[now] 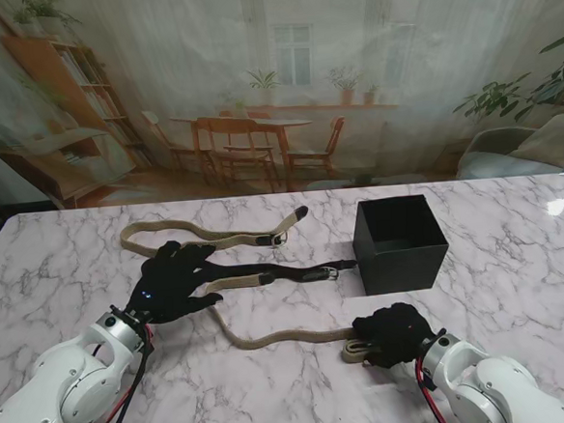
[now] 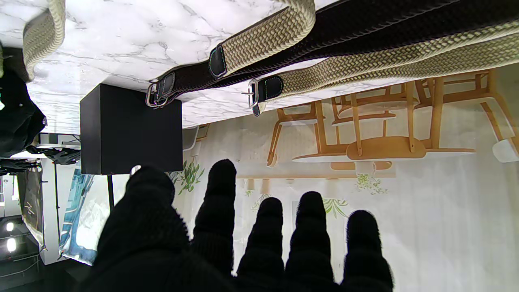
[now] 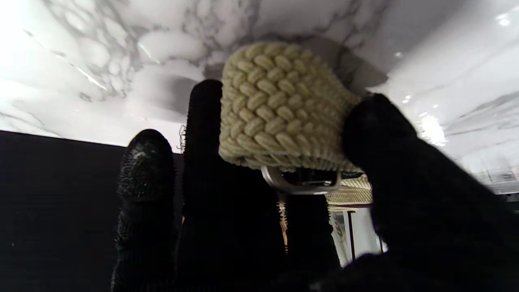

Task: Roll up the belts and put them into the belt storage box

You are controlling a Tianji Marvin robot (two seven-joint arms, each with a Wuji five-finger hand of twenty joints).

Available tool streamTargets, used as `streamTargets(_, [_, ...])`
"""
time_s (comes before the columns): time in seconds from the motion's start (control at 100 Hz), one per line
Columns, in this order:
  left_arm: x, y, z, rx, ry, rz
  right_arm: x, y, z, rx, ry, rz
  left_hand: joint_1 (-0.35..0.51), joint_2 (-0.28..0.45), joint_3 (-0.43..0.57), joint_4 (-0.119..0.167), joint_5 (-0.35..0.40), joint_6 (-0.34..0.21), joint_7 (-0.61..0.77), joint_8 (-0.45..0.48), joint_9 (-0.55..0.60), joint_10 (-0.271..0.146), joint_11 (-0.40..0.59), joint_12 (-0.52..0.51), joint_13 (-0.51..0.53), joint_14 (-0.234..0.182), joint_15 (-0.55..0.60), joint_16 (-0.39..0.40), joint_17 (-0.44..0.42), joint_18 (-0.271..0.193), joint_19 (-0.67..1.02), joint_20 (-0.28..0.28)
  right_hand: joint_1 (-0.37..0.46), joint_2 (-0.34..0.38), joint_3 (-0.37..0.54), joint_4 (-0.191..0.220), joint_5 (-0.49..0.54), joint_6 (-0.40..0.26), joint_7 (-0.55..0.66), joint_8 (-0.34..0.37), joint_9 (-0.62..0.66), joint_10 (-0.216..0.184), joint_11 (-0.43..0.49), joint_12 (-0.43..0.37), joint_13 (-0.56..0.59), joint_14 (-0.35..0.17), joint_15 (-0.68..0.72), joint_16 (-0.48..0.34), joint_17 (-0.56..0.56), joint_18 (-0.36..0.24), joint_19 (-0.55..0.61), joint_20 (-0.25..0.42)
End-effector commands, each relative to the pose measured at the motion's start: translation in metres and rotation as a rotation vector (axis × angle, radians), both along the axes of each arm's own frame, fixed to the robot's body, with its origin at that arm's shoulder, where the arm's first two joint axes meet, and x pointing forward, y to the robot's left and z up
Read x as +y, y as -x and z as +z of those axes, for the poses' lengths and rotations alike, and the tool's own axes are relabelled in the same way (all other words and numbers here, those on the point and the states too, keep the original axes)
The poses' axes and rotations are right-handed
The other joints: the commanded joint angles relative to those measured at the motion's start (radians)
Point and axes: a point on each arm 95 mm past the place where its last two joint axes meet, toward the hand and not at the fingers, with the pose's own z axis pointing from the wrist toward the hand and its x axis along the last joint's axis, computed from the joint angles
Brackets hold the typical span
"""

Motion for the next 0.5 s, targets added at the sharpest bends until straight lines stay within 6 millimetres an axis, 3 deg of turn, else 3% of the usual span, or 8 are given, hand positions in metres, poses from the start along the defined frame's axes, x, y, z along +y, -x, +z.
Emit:
streamTargets(0.0, [-0.0006, 0.0000, -0.0025, 0.014, -0.007, 0.002, -0.0011, 0.0005, -0.0048, 0.013, 0.026, 0.011, -0.008, 0.046, -0.022, 0.013, -0.009, 0.020, -0.002, -0.006, -0.043, 0.012, -0.018, -0.009, -0.016, 0.006, -0.026, -0.002, -0.019, 0.033, -0.033, -0.016, 0.093, 0.081, 0.126, 0.055, -0.063, -0.049, -0.185, -0.028, 0.102, -0.108, 0.127, 0.027, 0.077, -0.046, 0.118, 0.044, 0.008, -0.013, 0.041, 0.026])
streamTargets(0.06, [-0.0006, -0.0001, -0.0026, 0.013, -0.007, 0.002, -0.0012, 0.0003, -0.0055, 0.007, 0.028, 0.016, -0.008, 0.046, -0.022, 0.013, -0.010, 0.020, -0.002, -0.006, -0.043, 0.013, -0.018, -0.009, -0.016, 0.006, -0.027, -0.002, -0.019, 0.033, -0.033, -0.016, 0.081, 0.090, 0.135, 0.072, -0.126, -0.057, -0.382, -0.025, 0.118, -0.103, 0.129, 0.027, 0.078, -0.039, 0.146, 0.054, 0.012, -0.009, 0.051, 0.029])
streamTargets(0.11, [-0.0006, -0.0002, -0.0026, 0.013, -0.007, 0.002, -0.0008, 0.0001, -0.0054, 0.005, 0.027, 0.018, -0.006, 0.045, -0.022, 0.013, -0.010, 0.021, -0.002, -0.006, -0.044, 0.013, -0.019, -0.009, -0.017, 0.006, -0.027, -0.002, -0.019, 0.033, -0.033, -0.016, 0.080, 0.100, 0.138, 0.084, -0.248, -0.155, -0.474, -0.055, 0.132, -0.090, 0.131, 0.029, 0.082, -0.026, 0.172, 0.061, 0.020, -0.003, 0.059, 0.030])
streamTargets(0.15, [-0.0005, -0.0001, -0.0026, 0.012, -0.007, 0.002, -0.0001, -0.0001, -0.0052, -0.002, 0.019, 0.017, -0.007, 0.045, -0.022, 0.013, -0.009, 0.022, -0.002, -0.006, -0.044, 0.013, -0.018, -0.009, -0.017, 0.007, -0.027, -0.002, -0.019, 0.033, -0.034, -0.016, 0.083, 0.111, 0.140, 0.104, -0.329, -0.269, -0.468, -0.064, 0.146, -0.075, 0.127, 0.031, 0.081, -0.012, 0.206, 0.068, 0.029, 0.006, 0.068, 0.031])
streamTargets(0.2, [-0.0005, -0.0002, -0.0026, 0.012, -0.007, 0.002, 0.0009, -0.0009, -0.0050, -0.017, 0.002, 0.017, -0.007, 0.046, -0.022, 0.013, -0.009, 0.022, -0.002, -0.006, -0.044, 0.013, -0.019, -0.009, -0.018, 0.013, -0.027, -0.002, -0.019, 0.033, -0.034, -0.016, 0.088, 0.141, 0.145, 0.152, -0.379, -0.343, -0.442, -0.076, 0.166, -0.057, 0.129, 0.039, 0.082, -0.001, 0.257, 0.067, 0.051, 0.018, 0.083, 0.029])
streamTargets(0.27, [-0.0004, -0.0003, -0.0026, 0.011, -0.006, 0.002, 0.0021, -0.0015, -0.0048, -0.030, -0.019, 0.009, -0.006, 0.045, -0.022, 0.013, -0.009, 0.022, -0.002, -0.006, -0.044, 0.014, -0.019, -0.009, -0.018, 0.014, -0.027, -0.001, -0.019, 0.033, -0.034, -0.016, 0.100, 0.164, 0.136, 0.170, -0.415, -0.379, -0.431, -0.089, 0.191, -0.040, 0.128, 0.042, 0.085, 0.012, 0.312, 0.065, 0.082, 0.028, 0.100, 0.026])
streamTargets(0.41, [-0.0001, -0.0002, -0.0026, 0.009, -0.007, 0.003, 0.0032, -0.0021, -0.0043, -0.029, -0.040, 0.002, -0.007, 0.045, -0.022, 0.013, -0.010, 0.021, -0.002, -0.006, -0.043, 0.012, -0.018, -0.009, -0.017, 0.009, -0.027, -0.001, -0.018, 0.034, -0.034, -0.016, 0.130, 0.193, 0.141, 0.179, -0.395, -0.411, -0.407, -0.095, 0.242, -0.017, 0.103, 0.030, 0.083, 0.024, 0.387, 0.052, 0.139, 0.032, 0.115, 0.010])
streamTargets(0.49, [0.0001, -0.0003, -0.0025, 0.008, -0.006, 0.003, 0.0036, -0.0021, -0.0039, -0.022, -0.043, 0.004, -0.006, 0.045, -0.021, 0.013, -0.010, 0.021, -0.002, -0.006, -0.045, 0.013, -0.019, -0.009, -0.017, 0.013, -0.027, -0.001, -0.019, 0.033, -0.034, -0.016, 0.155, 0.227, 0.146, 0.177, -0.241, -0.438, -0.383, -0.085, 0.247, 0.001, 0.090, 0.035, 0.080, 0.036, 0.398, 0.035, 0.143, 0.051, 0.115, -0.001])
